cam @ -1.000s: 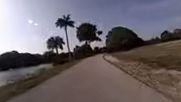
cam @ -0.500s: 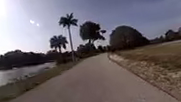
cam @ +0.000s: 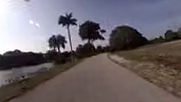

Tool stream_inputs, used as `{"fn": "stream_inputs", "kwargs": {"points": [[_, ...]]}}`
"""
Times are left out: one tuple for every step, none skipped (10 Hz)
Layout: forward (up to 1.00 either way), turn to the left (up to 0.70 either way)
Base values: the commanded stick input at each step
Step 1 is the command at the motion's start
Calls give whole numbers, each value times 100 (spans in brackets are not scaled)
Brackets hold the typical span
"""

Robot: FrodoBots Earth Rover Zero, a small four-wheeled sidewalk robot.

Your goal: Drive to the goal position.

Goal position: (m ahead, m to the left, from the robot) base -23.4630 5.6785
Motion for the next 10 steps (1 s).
{"fn": "stream_inputs", "kwargs": {"points": [[100, 3], [100, 3], [100, 3], [100, 3], [64, 2], [6, 9], [0, 100], [0, 100], [0, 100], [0, 100]]}}
